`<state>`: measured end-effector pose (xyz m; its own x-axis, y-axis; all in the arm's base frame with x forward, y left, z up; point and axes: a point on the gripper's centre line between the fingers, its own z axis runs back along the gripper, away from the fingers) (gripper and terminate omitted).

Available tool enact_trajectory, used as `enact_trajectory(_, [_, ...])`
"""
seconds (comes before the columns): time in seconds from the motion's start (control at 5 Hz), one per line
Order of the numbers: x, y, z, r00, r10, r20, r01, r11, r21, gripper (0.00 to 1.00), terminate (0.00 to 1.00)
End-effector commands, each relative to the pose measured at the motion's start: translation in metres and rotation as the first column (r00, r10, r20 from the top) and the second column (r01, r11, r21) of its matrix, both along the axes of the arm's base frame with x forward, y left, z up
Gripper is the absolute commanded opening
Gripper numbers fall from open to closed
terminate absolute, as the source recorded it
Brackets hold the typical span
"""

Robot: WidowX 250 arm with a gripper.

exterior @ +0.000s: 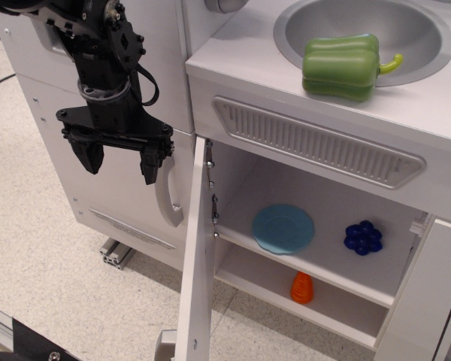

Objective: Close cabinet

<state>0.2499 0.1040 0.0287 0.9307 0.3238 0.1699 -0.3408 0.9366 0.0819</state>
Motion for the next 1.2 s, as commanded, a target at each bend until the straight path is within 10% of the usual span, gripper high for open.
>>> enact_trajectory(0.0, [0.0,0.0,0.0,1.0,0.0,0.0,0.0,1.0,0.0,1.0,0.0])
enact_trajectory(1.0, [-0.071,-0.048,-0.063,0.896,-0.441,-0.049,0.443,0.896,0.03,1.0,0.0])
